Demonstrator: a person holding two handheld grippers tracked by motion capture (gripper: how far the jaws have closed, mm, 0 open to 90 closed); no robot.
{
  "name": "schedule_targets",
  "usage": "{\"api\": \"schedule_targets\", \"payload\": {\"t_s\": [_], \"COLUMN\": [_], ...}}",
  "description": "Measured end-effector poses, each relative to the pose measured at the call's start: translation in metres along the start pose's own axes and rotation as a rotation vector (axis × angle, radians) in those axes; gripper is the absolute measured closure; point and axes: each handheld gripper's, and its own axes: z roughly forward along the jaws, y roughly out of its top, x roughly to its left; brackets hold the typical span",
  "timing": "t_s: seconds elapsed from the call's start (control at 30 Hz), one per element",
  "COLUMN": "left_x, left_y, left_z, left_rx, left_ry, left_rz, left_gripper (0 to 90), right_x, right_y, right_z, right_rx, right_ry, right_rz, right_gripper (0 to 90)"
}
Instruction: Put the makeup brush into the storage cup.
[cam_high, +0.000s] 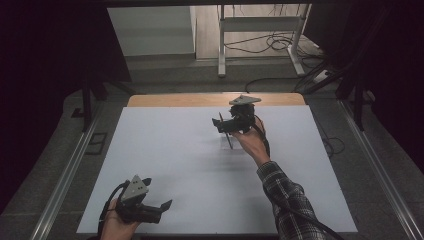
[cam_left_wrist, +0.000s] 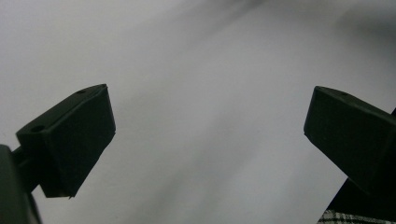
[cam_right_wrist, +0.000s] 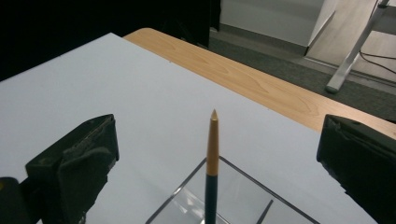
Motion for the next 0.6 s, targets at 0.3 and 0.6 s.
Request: {"api": "schedule_targets", "payload": {"t_s": [0.3, 0.6], "left_x": [0.0018, 0.0037], "left_y": [-0.0003, -0.0006], "left_z": [-0.0012, -0.0017], "left_rx": [-0.008, -0.012], "left_ry": [0.005, -0.012], "left_rz": [-0.012, -0.034], "left_gripper": [2.1, 0.5], "right_x": [0.0012, 0.0051], "right_y": [-0.0031, -0.0037], "right_z": [0.0002, -0.0006], "right_rx": [0.031, 0.051], "right_ry": [-0.004, 0.009], "right_rz": [0.01, 0.011], "right_gripper": [0.0, 0.0]}}
